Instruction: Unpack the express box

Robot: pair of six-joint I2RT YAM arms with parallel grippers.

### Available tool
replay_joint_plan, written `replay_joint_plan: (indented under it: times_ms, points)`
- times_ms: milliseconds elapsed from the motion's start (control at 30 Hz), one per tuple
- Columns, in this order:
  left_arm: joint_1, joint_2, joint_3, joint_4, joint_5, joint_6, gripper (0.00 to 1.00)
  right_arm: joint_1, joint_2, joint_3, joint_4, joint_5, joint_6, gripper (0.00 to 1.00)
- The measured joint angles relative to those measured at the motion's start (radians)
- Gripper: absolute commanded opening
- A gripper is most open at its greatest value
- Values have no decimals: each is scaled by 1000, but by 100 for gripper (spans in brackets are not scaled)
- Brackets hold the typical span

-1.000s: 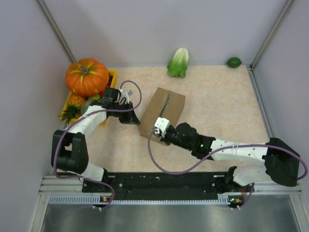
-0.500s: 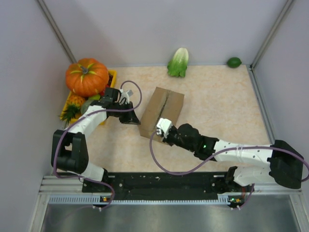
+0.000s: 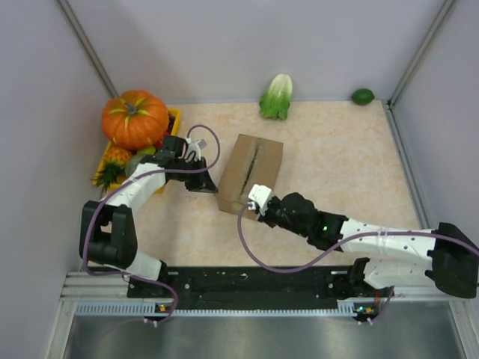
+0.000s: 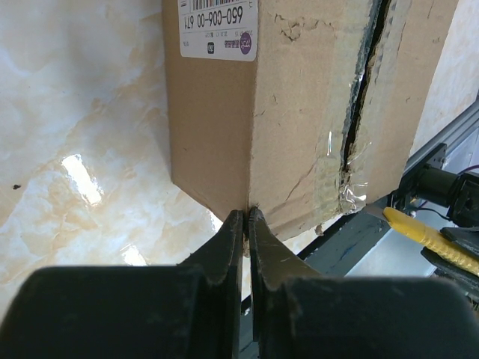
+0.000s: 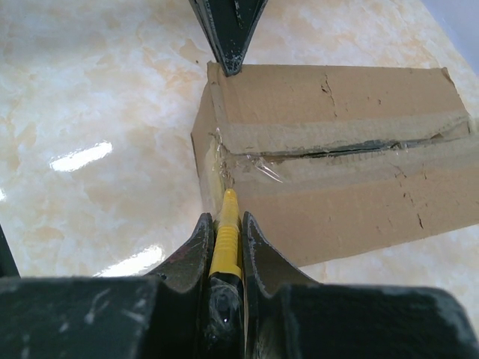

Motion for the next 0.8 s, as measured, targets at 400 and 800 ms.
replay_joint_plan:
  times_ms: [400, 800]
  points:
    - [10, 0, 1, -3, 14, 8, 0, 0, -29, 105, -171, 0, -18, 0]
    - [14, 0, 1, 2, 45, 16, 0, 0, 66, 175, -98, -39, 2, 0]
